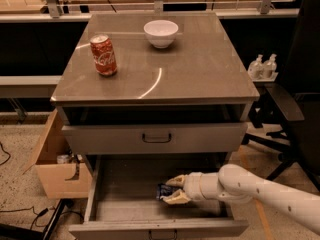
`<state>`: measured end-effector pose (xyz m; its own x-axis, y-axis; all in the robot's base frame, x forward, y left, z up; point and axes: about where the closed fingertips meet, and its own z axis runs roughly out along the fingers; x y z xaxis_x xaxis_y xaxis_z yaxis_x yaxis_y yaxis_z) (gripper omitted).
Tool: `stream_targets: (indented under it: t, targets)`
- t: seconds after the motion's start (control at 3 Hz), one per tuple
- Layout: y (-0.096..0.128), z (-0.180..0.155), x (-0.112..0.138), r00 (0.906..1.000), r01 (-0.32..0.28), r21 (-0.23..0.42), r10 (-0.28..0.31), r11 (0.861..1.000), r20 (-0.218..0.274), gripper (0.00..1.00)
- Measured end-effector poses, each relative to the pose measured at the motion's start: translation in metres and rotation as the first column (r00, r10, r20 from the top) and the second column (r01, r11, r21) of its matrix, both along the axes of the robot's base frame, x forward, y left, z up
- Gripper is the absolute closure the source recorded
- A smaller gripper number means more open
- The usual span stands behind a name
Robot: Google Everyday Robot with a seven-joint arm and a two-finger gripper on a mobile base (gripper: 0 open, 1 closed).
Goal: Pick rxbar blueberry from middle drawer and place on counter
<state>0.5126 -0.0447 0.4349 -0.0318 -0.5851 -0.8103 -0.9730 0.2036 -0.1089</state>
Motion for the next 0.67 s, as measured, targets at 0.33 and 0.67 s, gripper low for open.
stream_targets:
  t: [0.33, 0.67]
  targets:
    - [-0.029, 0.037, -0.013, 0.9991, 0.041, 0.005, -0.041, 0.999, 0.007, 1.00]
    - [-0.062, 0.079, -0.025, 0.9955, 0.093, 0.009, -0.093, 0.996, 0.014, 1.00]
